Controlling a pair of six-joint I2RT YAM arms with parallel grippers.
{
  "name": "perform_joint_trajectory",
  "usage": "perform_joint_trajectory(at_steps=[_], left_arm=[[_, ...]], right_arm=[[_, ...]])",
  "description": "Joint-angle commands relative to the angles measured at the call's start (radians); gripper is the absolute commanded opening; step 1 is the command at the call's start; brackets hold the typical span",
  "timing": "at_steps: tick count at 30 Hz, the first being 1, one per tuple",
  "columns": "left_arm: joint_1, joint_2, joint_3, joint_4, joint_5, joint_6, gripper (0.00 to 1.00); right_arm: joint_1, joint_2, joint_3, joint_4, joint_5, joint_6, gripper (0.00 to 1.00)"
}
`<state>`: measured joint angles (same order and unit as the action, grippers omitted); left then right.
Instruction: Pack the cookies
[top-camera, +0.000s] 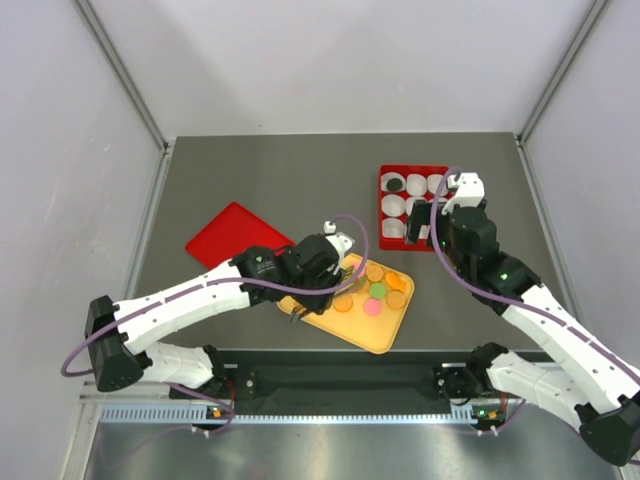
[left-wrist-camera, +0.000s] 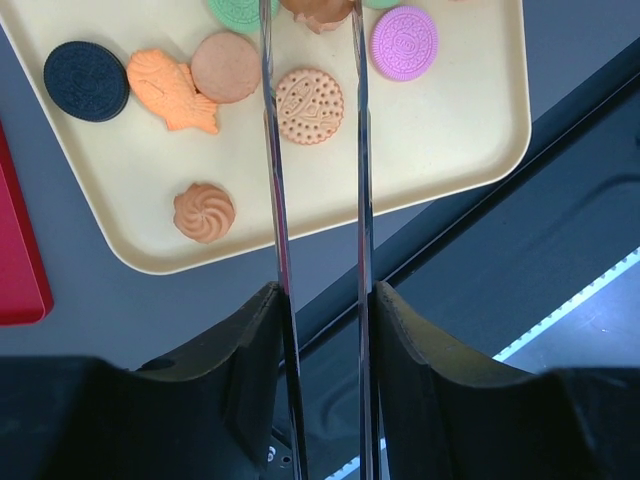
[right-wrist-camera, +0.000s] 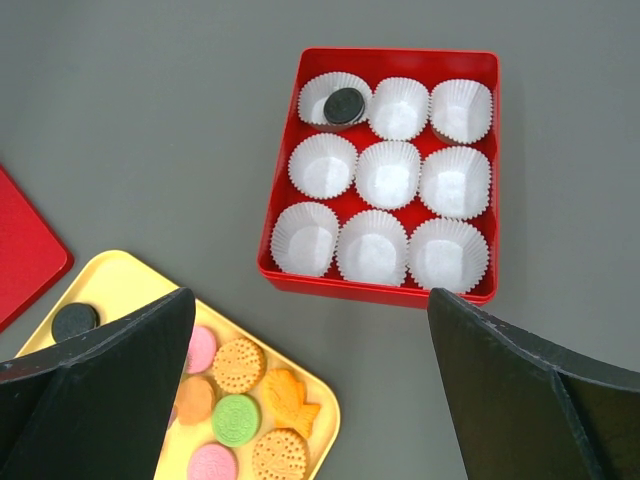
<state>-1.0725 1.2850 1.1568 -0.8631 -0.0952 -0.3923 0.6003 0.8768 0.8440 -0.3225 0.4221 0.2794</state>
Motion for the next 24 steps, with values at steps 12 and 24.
perform_joint_trajectory(at_steps=[12,24], left_arm=[[-0.003,-0.010,0.095,0.021,-0.031,0.004,0.43],[0.025,0.198,0.325,0.171,-0.136,0.052,0.43]], right_arm=[[0.006,-0.041,0.024,0.017,-0.002,-0.013,1.00],[0.007,-0.070,0.093,-0.035,0.006,-0.019,1.00]])
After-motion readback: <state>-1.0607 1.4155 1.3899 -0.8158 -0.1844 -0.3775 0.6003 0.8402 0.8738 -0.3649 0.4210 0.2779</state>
